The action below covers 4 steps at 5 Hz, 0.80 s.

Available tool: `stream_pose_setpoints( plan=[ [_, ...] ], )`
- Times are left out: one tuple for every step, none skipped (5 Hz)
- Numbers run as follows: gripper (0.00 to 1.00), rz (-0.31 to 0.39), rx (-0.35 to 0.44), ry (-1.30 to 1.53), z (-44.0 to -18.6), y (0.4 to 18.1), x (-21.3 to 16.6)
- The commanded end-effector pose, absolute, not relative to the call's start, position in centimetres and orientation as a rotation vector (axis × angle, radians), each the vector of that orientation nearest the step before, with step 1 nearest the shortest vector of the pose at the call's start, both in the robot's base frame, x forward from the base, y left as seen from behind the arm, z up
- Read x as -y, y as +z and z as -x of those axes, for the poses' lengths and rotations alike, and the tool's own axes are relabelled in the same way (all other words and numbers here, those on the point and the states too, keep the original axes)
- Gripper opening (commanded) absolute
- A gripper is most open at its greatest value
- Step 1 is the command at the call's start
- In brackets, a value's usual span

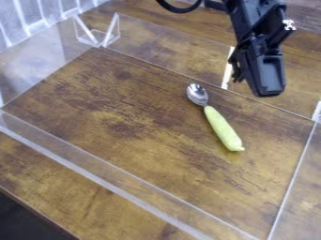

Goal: Move the green spoon to the right

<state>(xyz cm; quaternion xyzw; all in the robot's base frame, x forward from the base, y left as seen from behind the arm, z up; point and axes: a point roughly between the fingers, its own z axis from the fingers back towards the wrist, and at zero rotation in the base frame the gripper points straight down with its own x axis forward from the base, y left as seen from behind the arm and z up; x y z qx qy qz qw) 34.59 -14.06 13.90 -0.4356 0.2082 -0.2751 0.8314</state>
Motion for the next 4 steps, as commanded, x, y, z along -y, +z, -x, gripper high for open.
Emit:
stream_pose_setpoints(
  plan=[
    [0.00,0.920,-0.391,-0.627,-34.4,15.7,14.8],
    [0.00,0.931,-0.369,-0.568,-33.6,15.7,15.0],
    [0.00,0.965,-0.344,-0.494,-33.3,17.5,14.7],
    [0.00,0.980,-0.315,-0.438,-33.0,17.0,14.1]
  ],
)
